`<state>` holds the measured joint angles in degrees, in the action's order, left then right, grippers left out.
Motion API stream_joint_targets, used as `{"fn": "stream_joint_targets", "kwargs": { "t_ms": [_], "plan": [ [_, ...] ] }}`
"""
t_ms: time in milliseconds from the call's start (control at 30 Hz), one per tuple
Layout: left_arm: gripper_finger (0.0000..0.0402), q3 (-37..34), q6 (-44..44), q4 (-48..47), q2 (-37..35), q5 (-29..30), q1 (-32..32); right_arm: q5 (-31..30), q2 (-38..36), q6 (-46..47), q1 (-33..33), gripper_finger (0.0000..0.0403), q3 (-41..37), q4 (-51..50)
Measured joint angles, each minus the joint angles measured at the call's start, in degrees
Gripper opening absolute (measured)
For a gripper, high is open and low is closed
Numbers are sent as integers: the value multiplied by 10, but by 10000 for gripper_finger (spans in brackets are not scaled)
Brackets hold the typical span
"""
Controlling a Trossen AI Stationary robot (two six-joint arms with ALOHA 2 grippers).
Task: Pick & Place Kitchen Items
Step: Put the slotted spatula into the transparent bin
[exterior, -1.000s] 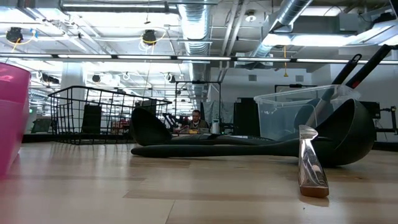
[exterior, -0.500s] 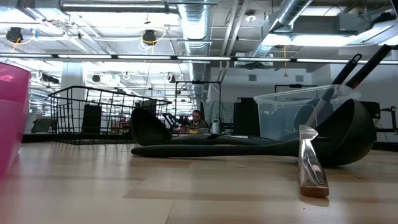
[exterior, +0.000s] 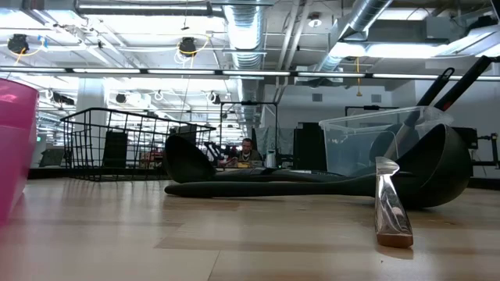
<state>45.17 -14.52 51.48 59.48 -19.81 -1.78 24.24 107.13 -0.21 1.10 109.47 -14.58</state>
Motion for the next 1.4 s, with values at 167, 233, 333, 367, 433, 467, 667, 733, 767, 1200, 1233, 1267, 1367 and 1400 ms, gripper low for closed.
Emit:
{"fn": "stream_joint_targets", "kwargs": {
  "t_ms": [167, 233, 333, 367, 433, 467, 667, 733, 767, 1200, 1233, 1267, 1367, 1400],
  "plan": [
    [49, 0, -6, 0, 0, 0, 0, -1, 1, -2, -1, 3, 0, 2],
    [48, 0, -7, 0, 0, 0, 0, -1, 1, -2, -1, 3, 0, 2],
    [38, 0, -8, 0, 0, 0, 0, -1, 1, -2, 0, 3, 0, 2],
    [35, 0, -9, 0, 0, 0, 0, -1, 1, -4, 0, 3, 0, 2],
    [31, 0, -9, 0, -1, 0, 0, -1, 1, -4, 0, 6, 0, 2],
    [31, 0, -9, 0, -1, 0, 0, -1, 1, -4, 0, 8, 0, 2],
    [34, 0, -9, 1, -1, 0, 0, -1, 1, -4, 0, 11, 0, 8],
    [33, 0, -9, 1, -1, 0, 0, -1, 1, -3, 0, 21, -1, 13],
    [33, 1, -9, 2, -1, 0, 0, -1, 2, -3, 0, 28, -1, 16],
    [4, 2, -7, 3, -1, 0, 0, -3, 3, 0, 0, 172, -2, 30],
    [5, 2, -7, 3, -1, 0, 0, -3, 3, 0, 0, 182, -2, 31],
    [5, 2, -7, 4, -1, 0, 0, -2, 3, 0, 0, 191, -2, 31],
    [4, 2, -7, 4, -1, 0, 0, 2, 3, -2, 0, 211, -2, 32],
    [3, 2, -7, 4, -1, 0, 0, 9, 3, -2, 0, 214, -2, 32]
  ]
}}
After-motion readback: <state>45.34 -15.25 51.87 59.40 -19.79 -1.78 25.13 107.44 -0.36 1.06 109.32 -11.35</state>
